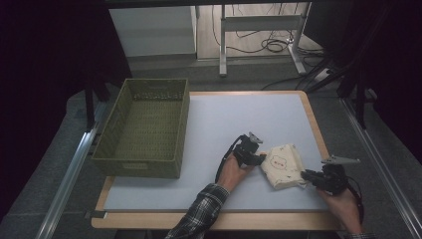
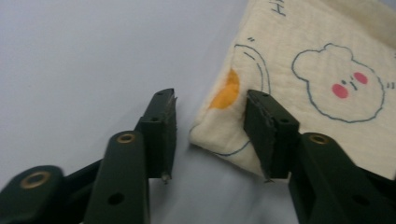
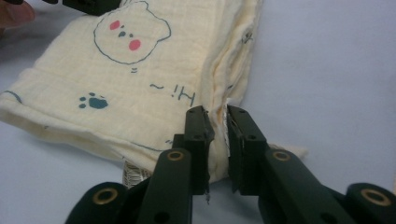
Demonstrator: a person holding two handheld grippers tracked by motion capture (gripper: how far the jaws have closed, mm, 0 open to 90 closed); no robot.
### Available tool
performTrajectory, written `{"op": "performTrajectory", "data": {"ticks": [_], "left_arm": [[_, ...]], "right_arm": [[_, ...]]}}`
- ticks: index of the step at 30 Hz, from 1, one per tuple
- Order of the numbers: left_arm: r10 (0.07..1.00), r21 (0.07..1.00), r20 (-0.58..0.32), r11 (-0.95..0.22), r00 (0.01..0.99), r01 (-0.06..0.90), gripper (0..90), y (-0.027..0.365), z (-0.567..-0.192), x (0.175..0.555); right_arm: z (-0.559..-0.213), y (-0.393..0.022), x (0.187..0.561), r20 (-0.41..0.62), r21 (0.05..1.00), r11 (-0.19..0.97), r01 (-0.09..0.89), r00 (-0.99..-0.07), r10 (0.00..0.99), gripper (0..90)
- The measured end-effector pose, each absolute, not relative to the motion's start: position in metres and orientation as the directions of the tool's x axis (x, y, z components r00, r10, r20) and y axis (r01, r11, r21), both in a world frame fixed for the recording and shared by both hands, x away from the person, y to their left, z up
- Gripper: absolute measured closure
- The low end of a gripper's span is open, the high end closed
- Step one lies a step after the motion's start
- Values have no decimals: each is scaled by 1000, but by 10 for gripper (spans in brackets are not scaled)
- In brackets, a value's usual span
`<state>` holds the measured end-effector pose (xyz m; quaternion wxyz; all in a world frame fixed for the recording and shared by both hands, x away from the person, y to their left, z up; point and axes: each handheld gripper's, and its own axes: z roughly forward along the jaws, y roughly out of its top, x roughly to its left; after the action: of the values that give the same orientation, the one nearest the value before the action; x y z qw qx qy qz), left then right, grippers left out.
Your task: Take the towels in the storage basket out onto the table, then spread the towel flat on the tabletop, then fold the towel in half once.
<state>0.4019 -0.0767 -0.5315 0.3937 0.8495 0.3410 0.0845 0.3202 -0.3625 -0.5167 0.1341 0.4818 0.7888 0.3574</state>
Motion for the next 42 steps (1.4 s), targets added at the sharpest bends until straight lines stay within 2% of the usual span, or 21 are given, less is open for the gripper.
{"op": "performTrajectory", "data": {"ticks": [3,5,8,10,12,16,42], "left_arm": [[633,718,-159,-453,758,529,681,-78,-530,402],[614,715,-191,-447,766,537,789,-78,-531,403],[598,721,-166,-469,784,510,833,-78,-529,403],[596,735,-130,-479,792,481,841,-75,-524,403],[592,752,-150,-452,792,480,842,-70,-518,406],[591,765,-121,-457,797,454,840,-64,-507,407],[656,770,-27,-468,755,434,832,-7,-472,409]], "right_arm": [[-515,-360,321,131,680,284,676,-492,860,818],[-514,-358,321,122,674,291,679,-491,862,824],[-512,-358,321,119,671,299,678,-497,860,829],[-510,-358,321,117,675,306,671,-507,854,831],[-507,-357,319,138,683,296,668,-515,846,831],[-500,-352,317,146,698,296,652,-534,833,831],[-464,-295,331,143,767,329,551,-646,749,827]]}}
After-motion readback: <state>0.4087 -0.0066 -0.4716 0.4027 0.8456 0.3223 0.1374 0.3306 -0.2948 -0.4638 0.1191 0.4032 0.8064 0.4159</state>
